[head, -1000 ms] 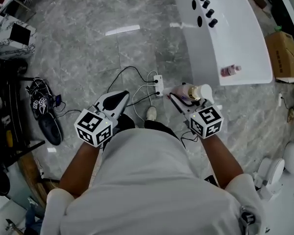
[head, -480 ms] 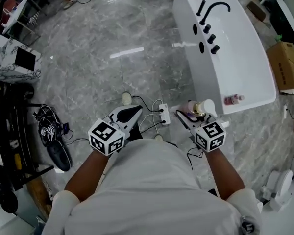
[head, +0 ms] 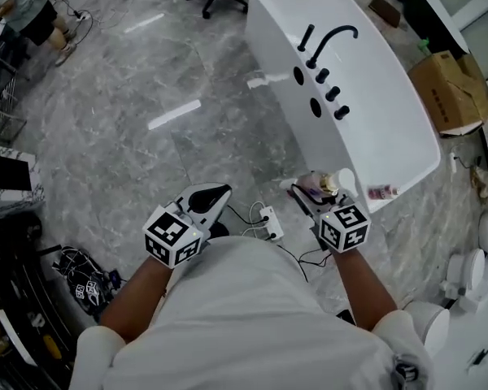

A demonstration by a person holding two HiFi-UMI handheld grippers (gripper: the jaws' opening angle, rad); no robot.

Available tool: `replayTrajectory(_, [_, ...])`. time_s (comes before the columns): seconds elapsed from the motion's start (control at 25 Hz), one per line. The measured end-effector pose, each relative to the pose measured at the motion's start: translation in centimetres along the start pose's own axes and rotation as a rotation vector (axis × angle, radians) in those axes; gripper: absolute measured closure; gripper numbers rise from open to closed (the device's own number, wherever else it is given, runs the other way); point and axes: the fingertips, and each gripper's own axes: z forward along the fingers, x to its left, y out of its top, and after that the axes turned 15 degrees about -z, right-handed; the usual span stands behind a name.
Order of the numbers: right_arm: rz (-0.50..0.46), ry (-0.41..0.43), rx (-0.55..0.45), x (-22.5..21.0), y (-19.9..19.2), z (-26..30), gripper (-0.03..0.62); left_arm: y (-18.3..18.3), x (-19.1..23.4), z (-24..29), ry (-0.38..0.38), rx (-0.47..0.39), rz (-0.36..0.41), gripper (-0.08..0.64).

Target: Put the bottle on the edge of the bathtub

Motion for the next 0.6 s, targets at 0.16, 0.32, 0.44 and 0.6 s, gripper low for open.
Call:
replayTrajectory(0.16, [0.025, -0.041, -0.006, -2.3, 4.7, 6.3, 0.327, 4.1, 6.4, -1.6, -0.008, 0.017, 0.026, 0.538])
replayTrajectory(0.32, [0.013, -0.076, -0.018, -4.9, 9.1, 11.0, 0.327, 7.1, 10.6, -2.7, -0.001, 0.009, 0.028, 0.538])
replayTrajectory(0.44, [0.013, -0.092, -0.025, -7.6, 11.5, 14.2, 0.327, 9.0, 12.7, -2.8, 0.01, -0.037, -0.022, 0.538])
replayTrajectory(0.6, [0.034, -0.119, -0.032, -12.9, 13.3, 19.3, 0.327, 11.7, 15.7, -1.8, 0.034, -0.074, -0.074, 0.538])
